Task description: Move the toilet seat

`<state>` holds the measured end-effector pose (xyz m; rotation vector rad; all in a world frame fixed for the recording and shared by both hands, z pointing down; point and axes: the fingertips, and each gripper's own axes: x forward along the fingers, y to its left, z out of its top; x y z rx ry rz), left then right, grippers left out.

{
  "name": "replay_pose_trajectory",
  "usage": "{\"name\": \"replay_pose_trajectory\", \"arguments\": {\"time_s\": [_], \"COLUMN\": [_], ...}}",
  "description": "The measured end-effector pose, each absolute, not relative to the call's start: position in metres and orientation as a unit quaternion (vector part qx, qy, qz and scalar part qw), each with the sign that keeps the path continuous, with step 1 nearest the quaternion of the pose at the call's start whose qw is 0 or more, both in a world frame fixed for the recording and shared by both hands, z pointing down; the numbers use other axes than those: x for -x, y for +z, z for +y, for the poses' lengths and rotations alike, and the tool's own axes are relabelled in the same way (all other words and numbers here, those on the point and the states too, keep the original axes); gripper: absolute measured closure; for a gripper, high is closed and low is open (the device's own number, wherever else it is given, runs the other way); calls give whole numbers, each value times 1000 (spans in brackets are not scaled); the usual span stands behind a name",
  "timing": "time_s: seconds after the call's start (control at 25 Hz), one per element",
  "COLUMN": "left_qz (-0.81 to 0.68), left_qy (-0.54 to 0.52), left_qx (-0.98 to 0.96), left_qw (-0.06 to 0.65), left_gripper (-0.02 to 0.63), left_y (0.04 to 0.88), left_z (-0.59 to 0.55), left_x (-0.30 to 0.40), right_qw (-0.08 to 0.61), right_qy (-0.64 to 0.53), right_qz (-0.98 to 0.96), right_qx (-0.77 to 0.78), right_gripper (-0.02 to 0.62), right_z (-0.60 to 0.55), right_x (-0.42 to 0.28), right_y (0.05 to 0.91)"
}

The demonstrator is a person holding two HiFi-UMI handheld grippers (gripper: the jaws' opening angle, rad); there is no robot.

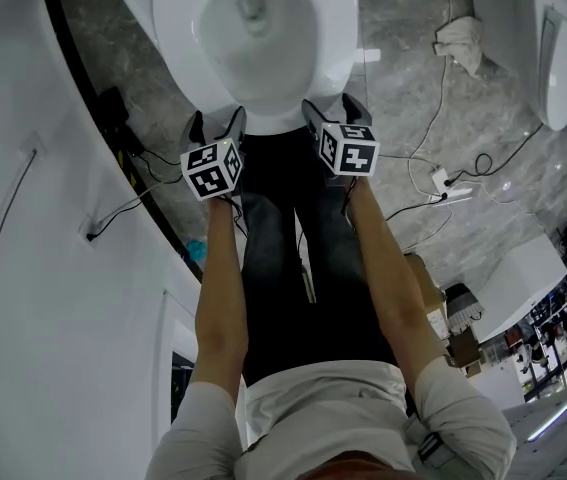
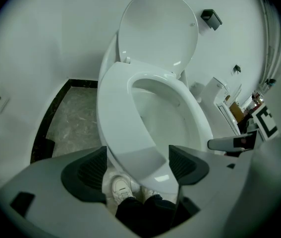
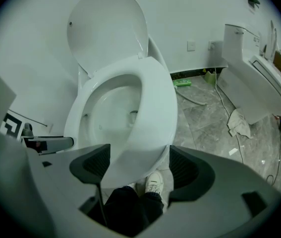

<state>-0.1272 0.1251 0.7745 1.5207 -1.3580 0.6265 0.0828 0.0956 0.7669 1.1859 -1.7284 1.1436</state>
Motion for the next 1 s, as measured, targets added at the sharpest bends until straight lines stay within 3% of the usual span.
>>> {"name": "replay_pose_trajectory", "arguments": {"time_s": [1.0], "left_qz": [-552], "left_qy": [253], "left_qx": [-602], "left_qw": [518], "left_gripper": [210], "left_y": [787], "left_z": [122], "left_x": [124], "right_qw": [351], "right_qy": [472], "right_qz": [-648], "right_qx": [-483], "right_gripper": [209], "right_z": [91], "right_x": [-79], "right_y": [776]}}
